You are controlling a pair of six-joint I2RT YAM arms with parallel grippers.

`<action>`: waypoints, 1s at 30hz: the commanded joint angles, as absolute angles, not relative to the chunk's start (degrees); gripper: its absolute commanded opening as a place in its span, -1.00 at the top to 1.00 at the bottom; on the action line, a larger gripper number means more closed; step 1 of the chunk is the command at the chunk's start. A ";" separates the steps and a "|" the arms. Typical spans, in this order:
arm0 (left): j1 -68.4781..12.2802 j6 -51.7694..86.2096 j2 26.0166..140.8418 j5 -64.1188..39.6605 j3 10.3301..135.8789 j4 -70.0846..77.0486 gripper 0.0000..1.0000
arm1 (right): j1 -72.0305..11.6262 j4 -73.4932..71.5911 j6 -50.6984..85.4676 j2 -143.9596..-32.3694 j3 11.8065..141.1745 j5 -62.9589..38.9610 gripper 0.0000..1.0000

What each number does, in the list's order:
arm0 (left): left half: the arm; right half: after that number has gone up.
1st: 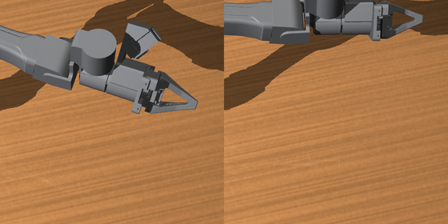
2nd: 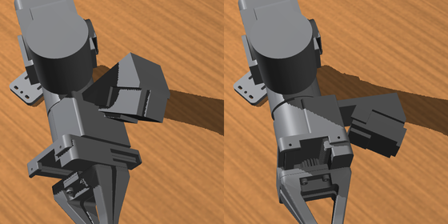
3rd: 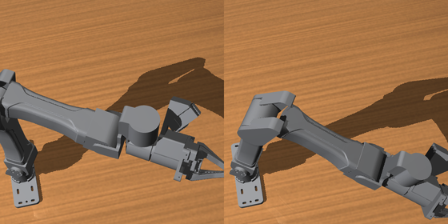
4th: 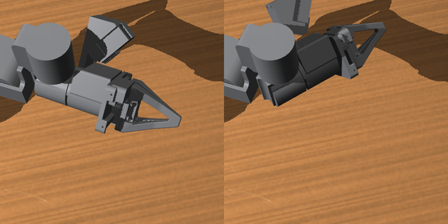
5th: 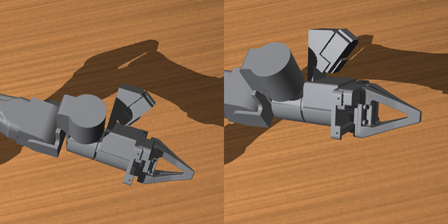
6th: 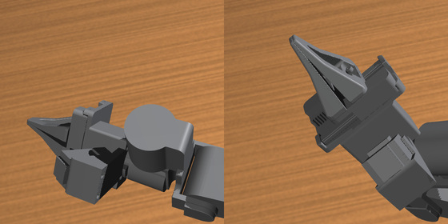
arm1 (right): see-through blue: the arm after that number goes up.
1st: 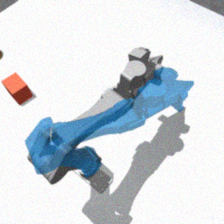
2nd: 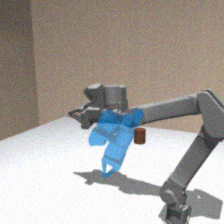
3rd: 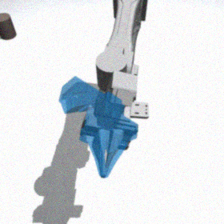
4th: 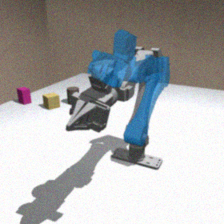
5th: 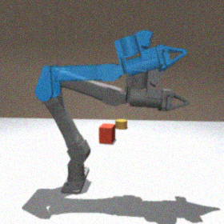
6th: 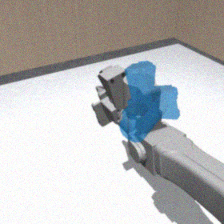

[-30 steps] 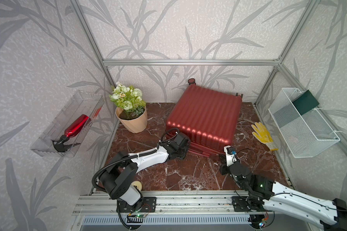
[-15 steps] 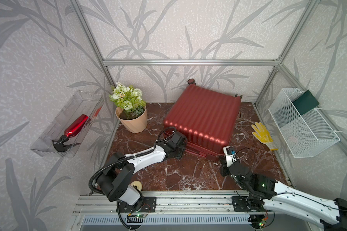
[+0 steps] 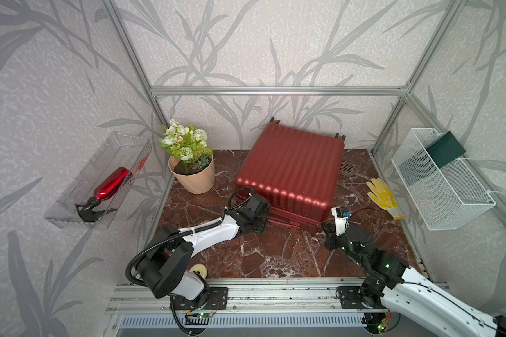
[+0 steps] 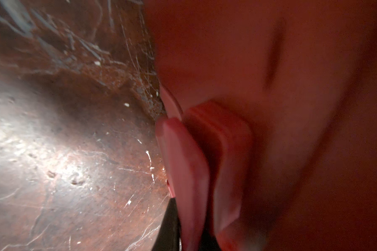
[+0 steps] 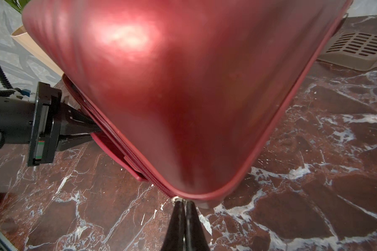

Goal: Open the suitcase zippers
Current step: Unzip the zipper on the suitcase.

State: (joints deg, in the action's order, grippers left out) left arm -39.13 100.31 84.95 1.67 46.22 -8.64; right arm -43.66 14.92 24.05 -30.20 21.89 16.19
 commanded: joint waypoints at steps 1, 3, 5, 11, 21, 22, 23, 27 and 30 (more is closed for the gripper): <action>-33.89 96.84 82.76 22.95 44.34 -14.73 1.00 | -40.61 19.07 24.14 -26.21 21.45 33.95 1.00; -33.78 96.87 82.88 22.90 44.69 -15.17 1.00 | -40.61 18.79 24.88 -24.86 20.30 34.54 1.00; -33.77 96.87 83.10 22.55 44.90 -14.92 1.00 | -40.61 15.92 24.31 -23.43 18.19 33.95 1.00; -33.82 96.43 83.41 20.71 44.67 -13.98 1.00 | -40.48 5.91 20.15 -24.16 13.70 39.09 1.00; -34.92 94.47 81.35 16.59 42.22 -11.84 1.00 | -30.42 -9.21 21.02 -40.26 15.58 29.14 1.00; -35.15 94.49 81.08 16.41 41.90 -11.58 1.00 | -29.45 -10.20 20.98 -41.74 15.98 27.97 1.00; -35.43 94.48 80.93 16.28 41.49 -11.28 1.00 | -28.82 -11.07 20.92 -43.11 16.33 27.12 1.00; -36.69 94.28 80.17 15.76 40.10 -10.08 1.00 | -26.06 -12.87 21.39 -47.26 17.90 24.15 1.00; -38.07 93.22 79.63 15.00 39.14 -8.68 1.00 | -23.40 -13.91 22.02 -49.91 18.87 20.66 1.00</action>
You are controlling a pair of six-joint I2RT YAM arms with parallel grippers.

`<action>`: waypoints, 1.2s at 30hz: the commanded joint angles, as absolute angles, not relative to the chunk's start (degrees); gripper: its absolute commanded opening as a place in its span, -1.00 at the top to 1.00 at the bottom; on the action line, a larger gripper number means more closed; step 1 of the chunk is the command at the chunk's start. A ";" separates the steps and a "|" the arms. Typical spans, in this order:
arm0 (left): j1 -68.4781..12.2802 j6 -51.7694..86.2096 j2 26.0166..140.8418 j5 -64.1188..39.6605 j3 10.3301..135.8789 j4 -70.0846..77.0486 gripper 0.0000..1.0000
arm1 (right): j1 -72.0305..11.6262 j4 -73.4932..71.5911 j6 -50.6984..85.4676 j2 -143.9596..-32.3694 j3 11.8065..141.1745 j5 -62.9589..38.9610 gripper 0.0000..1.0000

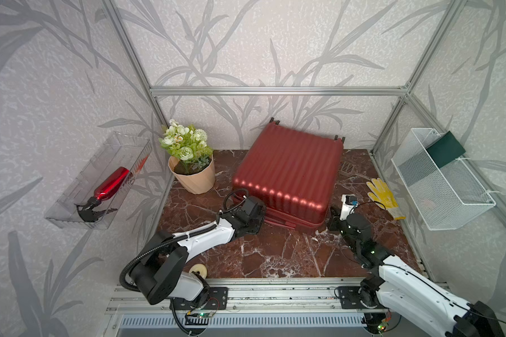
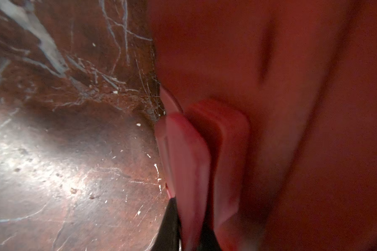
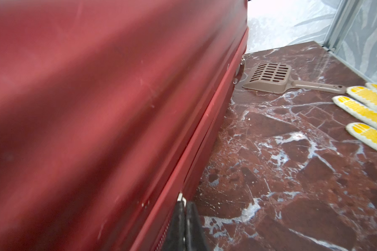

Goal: Open the suitcase zippers
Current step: Unzip the zipper on the suitcase, then adjust the suitcase at the center of the board.

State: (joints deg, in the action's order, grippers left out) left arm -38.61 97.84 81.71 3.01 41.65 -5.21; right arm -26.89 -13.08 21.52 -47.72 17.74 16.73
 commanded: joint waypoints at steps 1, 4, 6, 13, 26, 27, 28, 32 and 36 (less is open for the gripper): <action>-38.70 92.87 79.47 14.79 38.79 -7.90 1.00 | -22.70 -14.34 22.24 -50.67 19.07 19.80 1.00; -40.78 91.73 79.25 14.48 38.92 -6.76 1.00 | -21.49 -14.47 22.18 -52.48 19.81 17.43 1.00; -42.28 91.51 79.11 14.50 39.18 -6.91 1.00 | -21.44 -13.53 21.88 -52.78 20.45 16.75 1.00; -46.23 88.56 79.25 14.30 41.11 -7.16 1.00 | -21.45 -4.09 21.45 -46.33 22.88 18.51 0.37; -46.52 74.00 67.95 15.43 46.61 -23.00 -0.30 | -21.45 21.84 24.09 -34.38 30.68 21.95 -0.05; -46.49 72.63 67.40 15.26 47.52 -24.89 -0.31 | -21.51 23.06 24.99 -33.82 31.29 21.82 -0.05; -46.49 70.42 66.69 14.89 48.61 -26.56 -0.30 | -21.51 24.38 25.66 -33.35 32.33 21.23 -0.05; -46.49 58.11 63.83 14.65 55.19 -35.89 -0.30 | -21.53 30.47 26.65 -34.20 38.66 18.58 -0.05; -46.49 45.14 60.66 19.06 63.60 -44.94 -0.23 | -21.53 36.19 24.02 -37.25 46.99 15.04 -0.01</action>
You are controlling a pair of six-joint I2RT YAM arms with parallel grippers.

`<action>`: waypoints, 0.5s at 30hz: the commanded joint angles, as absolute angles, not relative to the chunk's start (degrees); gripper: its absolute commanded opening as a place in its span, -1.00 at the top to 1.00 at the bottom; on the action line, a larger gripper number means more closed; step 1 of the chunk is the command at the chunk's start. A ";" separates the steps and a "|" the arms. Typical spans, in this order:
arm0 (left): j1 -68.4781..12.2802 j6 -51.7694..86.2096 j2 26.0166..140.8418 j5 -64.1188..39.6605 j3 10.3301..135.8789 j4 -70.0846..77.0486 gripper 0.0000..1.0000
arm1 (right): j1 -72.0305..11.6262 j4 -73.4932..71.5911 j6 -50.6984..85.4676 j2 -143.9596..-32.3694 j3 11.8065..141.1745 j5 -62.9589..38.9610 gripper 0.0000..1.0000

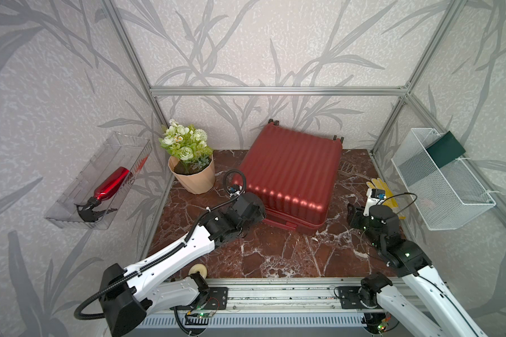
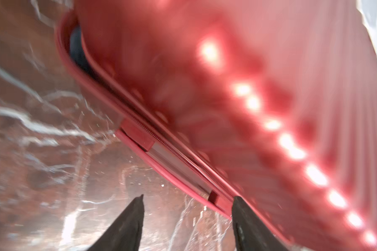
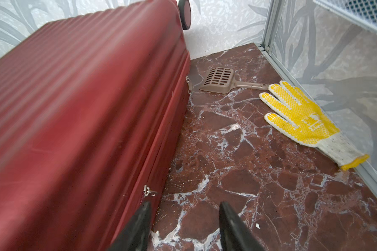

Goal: Open the suitcase zippers
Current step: Adjust the suitcase at the center of the board.

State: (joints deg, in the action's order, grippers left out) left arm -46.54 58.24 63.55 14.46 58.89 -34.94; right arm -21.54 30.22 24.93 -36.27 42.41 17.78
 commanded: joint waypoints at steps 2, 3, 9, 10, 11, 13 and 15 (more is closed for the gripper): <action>-45.89 39.90 59.51 21.87 68.52 -48.54 -0.23 | -21.53 36.60 23.67 -37.81 49.63 12.62 -0.01; -45.23 37.70 59.79 22.37 71.06 -50.27 -0.23 | -21.53 37.22 23.74 -38.19 50.88 11.60 -0.01; -31.14 31.79 68.31 11.40 83.23 -52.83 -0.32 | -22.59 42.65 23.58 -45.79 60.30 2.33 -0.01; -28.91 31.49 70.61 9.79 84.23 -51.83 -0.34 | -23.29 42.63 23.96 -46.47 60.77 1.66 -0.02; -26.95 31.24 73.20 7.82 85.30 -50.79 -0.37 | -24.07 42.99 24.33 -47.31 61.39 1.48 -0.03; -24.70 30.83 78.09 6.45 87.62 -48.67 -0.41 | -26.21 44.17 25.05 -48.70 62.24 2.55 -0.06; -22.99 30.33 83.30 5.75 90.75 -47.13 -0.46 | -28.44 45.10 25.41 -49.84 62.49 4.45 -0.12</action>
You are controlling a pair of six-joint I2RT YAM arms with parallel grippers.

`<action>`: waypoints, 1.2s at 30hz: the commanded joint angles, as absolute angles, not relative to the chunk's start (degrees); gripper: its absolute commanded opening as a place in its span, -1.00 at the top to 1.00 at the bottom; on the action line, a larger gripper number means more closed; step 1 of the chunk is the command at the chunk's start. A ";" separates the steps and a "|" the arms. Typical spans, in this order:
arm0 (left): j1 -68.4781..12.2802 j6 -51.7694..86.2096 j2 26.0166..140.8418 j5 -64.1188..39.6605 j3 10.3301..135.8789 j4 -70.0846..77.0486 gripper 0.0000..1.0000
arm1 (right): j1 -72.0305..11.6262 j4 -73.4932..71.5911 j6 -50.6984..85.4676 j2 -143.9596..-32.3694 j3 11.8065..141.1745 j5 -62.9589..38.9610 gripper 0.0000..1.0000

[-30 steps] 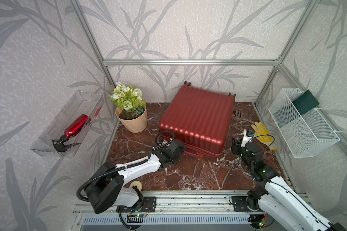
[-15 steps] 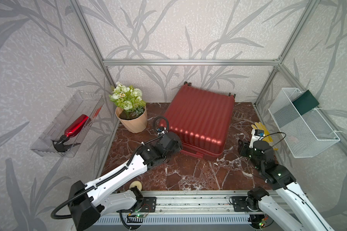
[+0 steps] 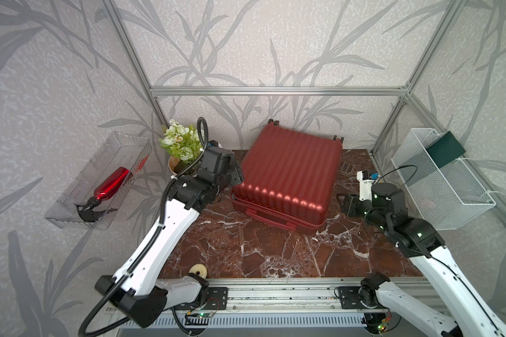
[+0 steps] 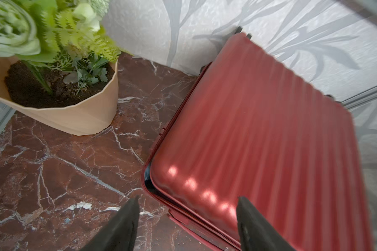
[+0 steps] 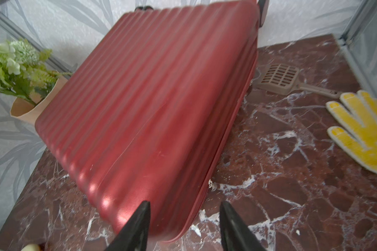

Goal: Open the suitcase zippers
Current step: Adjust the suitcase at the center of the board.

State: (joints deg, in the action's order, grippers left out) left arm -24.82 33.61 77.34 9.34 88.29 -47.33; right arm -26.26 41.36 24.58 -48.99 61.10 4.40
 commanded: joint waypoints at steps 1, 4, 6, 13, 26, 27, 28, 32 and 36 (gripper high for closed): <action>-21.77 30.38 86.18 5.19 92.77 -46.68 -0.48 | -29.34 45.50 25.73 -50.32 62.40 5.61 -0.20; -18.61 30.04 93.82 2.20 98.79 -46.35 -0.51 | -29.75 46.78 26.61 -52.02 62.33 7.42 -0.56; -17.01 28.24 97.00 0.26 101.23 -45.57 -0.55 | -29.70 47.14 26.62 -53.64 62.79 7.18 -0.86; -12.61 28.52 103.00 -7.19 101.15 -40.48 -0.83 | -27.63 43.65 29.04 -59.43 64.57 4.52 -0.96; -12.48 34.20 104.17 -26.07 92.01 -32.79 -0.98 | -15.48 37.62 29.17 -73.14 67.60 -10.75 -1.00; -12.48 34.34 103.43 -26.73 90.81 -32.28 -0.99 | -15.31 37.45 28.71 -74.00 67.82 -11.66 -1.00; -12.56 34.97 102.38 -27.57 88.86 -31.07 -0.98 | -15.29 37.35 28.11 -75.06 68.05 -12.92 -1.00; -13.54 37.04 99.11 -30.72 84.34 -28.93 -0.98 | -15.28 36.33 26.23 -77.83 68.03 -17.19 -1.00; -16.30 37.66 96.12 -32.16 81.11 -29.23 -0.98 | -15.21 35.45 24.27 -78.76 67.95 -19.94 -1.00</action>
